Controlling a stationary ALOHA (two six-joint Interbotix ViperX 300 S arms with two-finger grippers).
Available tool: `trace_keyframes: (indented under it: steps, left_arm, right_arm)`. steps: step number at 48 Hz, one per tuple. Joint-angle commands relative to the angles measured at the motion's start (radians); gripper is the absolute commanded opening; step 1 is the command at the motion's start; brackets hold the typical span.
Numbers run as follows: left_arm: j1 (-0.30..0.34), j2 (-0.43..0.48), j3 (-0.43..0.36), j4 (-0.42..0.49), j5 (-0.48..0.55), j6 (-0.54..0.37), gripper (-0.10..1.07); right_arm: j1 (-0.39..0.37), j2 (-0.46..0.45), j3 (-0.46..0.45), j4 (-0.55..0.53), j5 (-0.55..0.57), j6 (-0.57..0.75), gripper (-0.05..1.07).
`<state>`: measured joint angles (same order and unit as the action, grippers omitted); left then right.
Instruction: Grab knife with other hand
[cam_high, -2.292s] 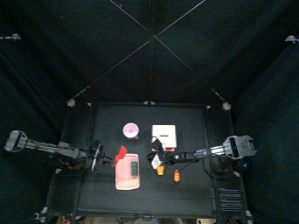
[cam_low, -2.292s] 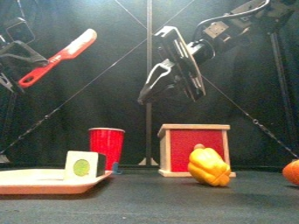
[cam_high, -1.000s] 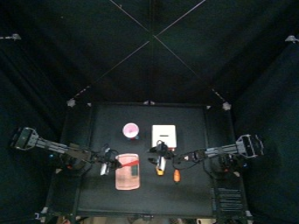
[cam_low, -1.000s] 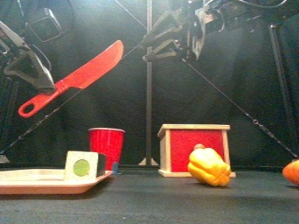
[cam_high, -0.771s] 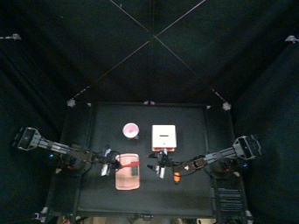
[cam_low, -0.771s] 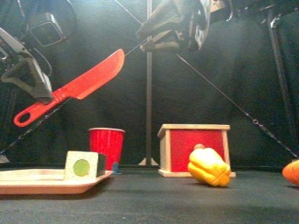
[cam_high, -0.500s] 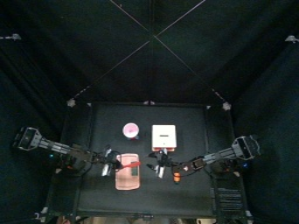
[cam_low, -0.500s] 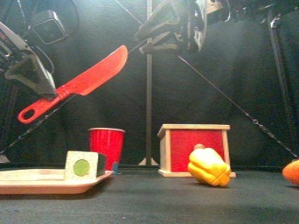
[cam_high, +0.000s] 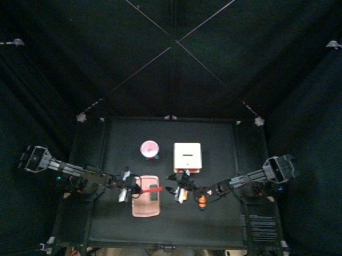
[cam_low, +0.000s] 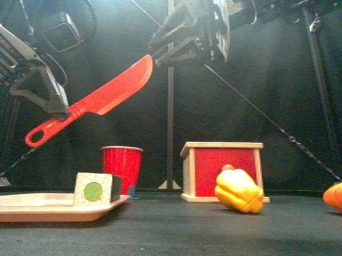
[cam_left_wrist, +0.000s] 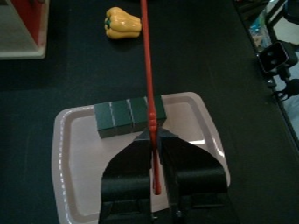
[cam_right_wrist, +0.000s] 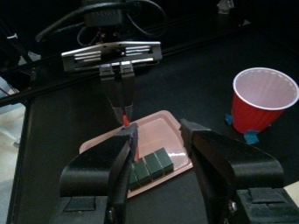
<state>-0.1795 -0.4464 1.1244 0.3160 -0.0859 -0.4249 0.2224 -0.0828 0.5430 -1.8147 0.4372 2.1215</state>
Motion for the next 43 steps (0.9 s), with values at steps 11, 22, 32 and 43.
trace_keyframes:
  steps: [11,22,32,43]
  left_arm:
    - [0.002,0.0,-0.026,0.006,-0.009,0.002,0.39]
    - [0.006,0.002,-0.025,0.005,-0.009,0.002,0.38]
    - [0.008,0.002,-0.026,0.012,-0.009,0.002,0.38]
    - [0.008,0.002,-0.025,0.011,-0.009,0.002,0.39]
  right_arm:
    - [-0.003,-0.002,-0.029,0.003,-0.034,-0.002,0.81]
    - [-0.005,0.023,-0.052,-0.006,-0.072,-0.003,0.81]
    - [-0.026,0.074,-0.084,-0.005,-0.118,-0.005,0.79]
    - [-0.061,0.104,-0.112,0.015,-0.187,-0.006,0.68]
